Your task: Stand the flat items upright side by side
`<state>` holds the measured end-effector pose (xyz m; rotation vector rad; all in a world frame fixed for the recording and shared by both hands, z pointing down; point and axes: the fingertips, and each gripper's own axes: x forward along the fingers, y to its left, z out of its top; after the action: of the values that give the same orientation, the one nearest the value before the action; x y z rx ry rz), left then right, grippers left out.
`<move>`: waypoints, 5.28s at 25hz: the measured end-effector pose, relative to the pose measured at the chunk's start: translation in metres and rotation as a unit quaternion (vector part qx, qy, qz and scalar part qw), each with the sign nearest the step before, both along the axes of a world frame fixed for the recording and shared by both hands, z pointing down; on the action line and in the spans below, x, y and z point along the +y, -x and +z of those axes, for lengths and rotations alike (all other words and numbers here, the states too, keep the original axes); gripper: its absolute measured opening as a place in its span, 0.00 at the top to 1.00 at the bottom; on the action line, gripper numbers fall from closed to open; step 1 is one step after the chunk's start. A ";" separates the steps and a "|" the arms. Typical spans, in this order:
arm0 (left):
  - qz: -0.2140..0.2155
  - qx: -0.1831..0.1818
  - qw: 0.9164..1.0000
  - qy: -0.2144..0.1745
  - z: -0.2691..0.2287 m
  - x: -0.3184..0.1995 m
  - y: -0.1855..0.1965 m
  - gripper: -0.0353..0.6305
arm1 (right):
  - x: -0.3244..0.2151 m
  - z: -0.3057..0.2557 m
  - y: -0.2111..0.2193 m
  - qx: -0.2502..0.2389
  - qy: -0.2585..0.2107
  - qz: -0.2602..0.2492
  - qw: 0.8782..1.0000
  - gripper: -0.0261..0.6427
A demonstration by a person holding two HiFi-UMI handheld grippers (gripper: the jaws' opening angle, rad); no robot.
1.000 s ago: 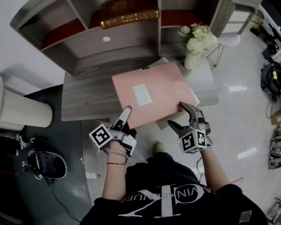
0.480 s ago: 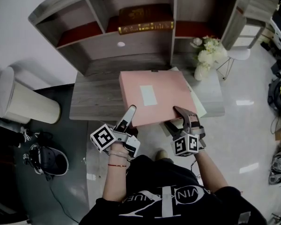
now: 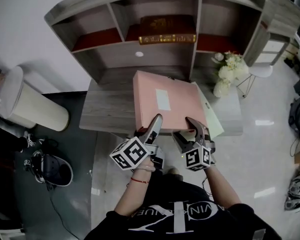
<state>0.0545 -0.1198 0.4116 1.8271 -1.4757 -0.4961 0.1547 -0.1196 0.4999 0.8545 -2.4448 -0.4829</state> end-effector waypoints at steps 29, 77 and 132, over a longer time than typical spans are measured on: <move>-0.094 -0.182 0.979 -0.022 -0.060 -0.043 0.211 0.48 | -0.027 -0.005 0.246 -0.063 0.106 -0.135 0.983 0.52; -0.022 -0.386 0.922 -0.022 -0.039 -0.146 0.414 0.46 | -0.118 0.025 0.515 -0.120 0.212 -0.169 0.955 0.50; -0.090 -0.455 0.885 -0.034 -0.042 -0.104 0.395 0.45 | -0.120 -0.005 0.443 -0.152 0.232 -0.133 0.952 0.50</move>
<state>-0.3402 -0.2241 0.3699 2.1014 -2.2645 0.3104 -0.2888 -0.2397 0.4949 0.4261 -2.8019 0.1548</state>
